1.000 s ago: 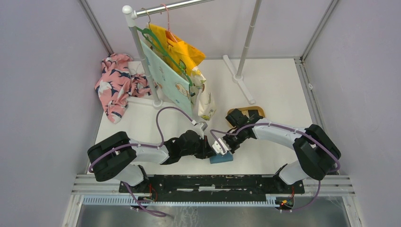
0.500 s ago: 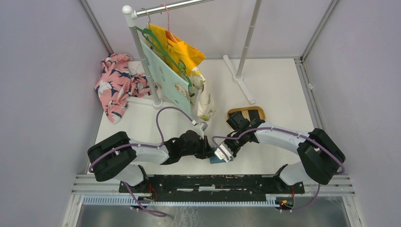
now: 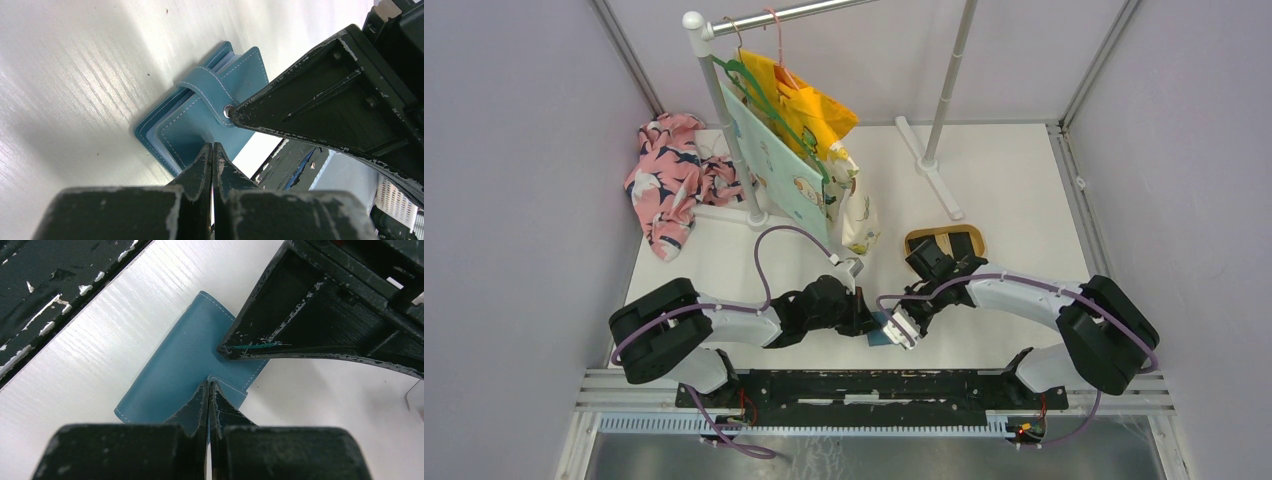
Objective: Put the credit cards into the card holder
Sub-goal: Close the card holder at the center of the board.
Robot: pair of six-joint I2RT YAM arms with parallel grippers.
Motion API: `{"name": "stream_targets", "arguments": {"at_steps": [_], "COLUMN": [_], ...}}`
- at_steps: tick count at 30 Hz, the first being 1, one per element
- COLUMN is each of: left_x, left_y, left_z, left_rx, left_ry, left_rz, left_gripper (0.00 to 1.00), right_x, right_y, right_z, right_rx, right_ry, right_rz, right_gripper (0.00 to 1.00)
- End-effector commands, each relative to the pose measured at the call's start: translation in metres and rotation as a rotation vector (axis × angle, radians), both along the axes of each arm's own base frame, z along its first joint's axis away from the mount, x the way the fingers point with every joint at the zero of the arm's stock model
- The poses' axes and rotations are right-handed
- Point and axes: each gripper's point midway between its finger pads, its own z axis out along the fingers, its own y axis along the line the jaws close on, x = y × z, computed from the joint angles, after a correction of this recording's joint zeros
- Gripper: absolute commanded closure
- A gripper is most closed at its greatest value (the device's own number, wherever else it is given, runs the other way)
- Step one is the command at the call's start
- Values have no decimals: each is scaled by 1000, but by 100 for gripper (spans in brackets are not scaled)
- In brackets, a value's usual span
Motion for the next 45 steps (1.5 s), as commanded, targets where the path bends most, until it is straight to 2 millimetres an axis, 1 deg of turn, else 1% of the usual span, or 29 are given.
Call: {"name": "stream_targets", "arguments": {"at_steps": [1,5,9,17,21,24,27,31,35,37,40,42,45], "left_x": [3,3,3,4,4,9,19,27,25,21,16,12,9], "left_y": [8,4,-1,-9,-17,-25,-35,-48,-51,-48,-38,-31,-23], "left_z": [-7,-1,12,30,47,60,68,61,42,34,22,11,-12], "left_rx": [54,33,-1,-51,-108,-134,-138,-119,-82,-66,-32,-4,59], "left_ry": [3,2,-8,-19,-40,-71,-104,-109,-72,-56,-36,-19,11], "left_rz": [33,24,12,-4,-22,-30,-26,-43,-59,-65,-60,-61,-56], "left_gripper": [98,98,98,98,98,98,98,98,98,98,98,98,98], "right_x": [-47,-50,-53,-50,-48,-48,-48,-48,-48,-47,-47,-47,-47], "right_y": [-69,-74,-79,-77,-77,-75,-75,-75,-75,-75,-75,-75,-75], "right_z": [-50,-52,-54,-50,-47,-47,-47,-47,-47,-47,-47,-47,-47], "right_rx": [-327,-341,-354,-334,-318,-315,-312,-311,-311,-311,-315,-317,-320], "right_ry": [161,163,168,223,244,246,248,249,247,246,244,246,249], "right_rz": [-22,-22,-29,-81,-95,-90,-86,-86,-87,-88,-90,-91,-94], "right_gripper": [100,100,100,100,100,100,100,100,100,100,100,100,100]}}
